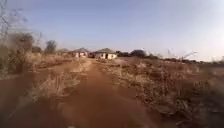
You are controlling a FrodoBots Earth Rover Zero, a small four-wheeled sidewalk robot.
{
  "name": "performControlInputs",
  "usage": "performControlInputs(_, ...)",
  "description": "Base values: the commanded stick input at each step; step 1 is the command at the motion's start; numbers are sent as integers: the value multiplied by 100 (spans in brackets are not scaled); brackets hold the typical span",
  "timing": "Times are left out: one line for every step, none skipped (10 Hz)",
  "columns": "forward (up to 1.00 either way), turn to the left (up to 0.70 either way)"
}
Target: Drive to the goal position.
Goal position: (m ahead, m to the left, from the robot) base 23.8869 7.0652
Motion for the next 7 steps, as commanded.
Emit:
performControlInputs(70,0)
performControlInputs(70,0)
performControlInputs(70,0)
performControlInputs(70,0)
performControlInputs(70,0)
performControlInputs(70,0)
performControlInputs(70,0)
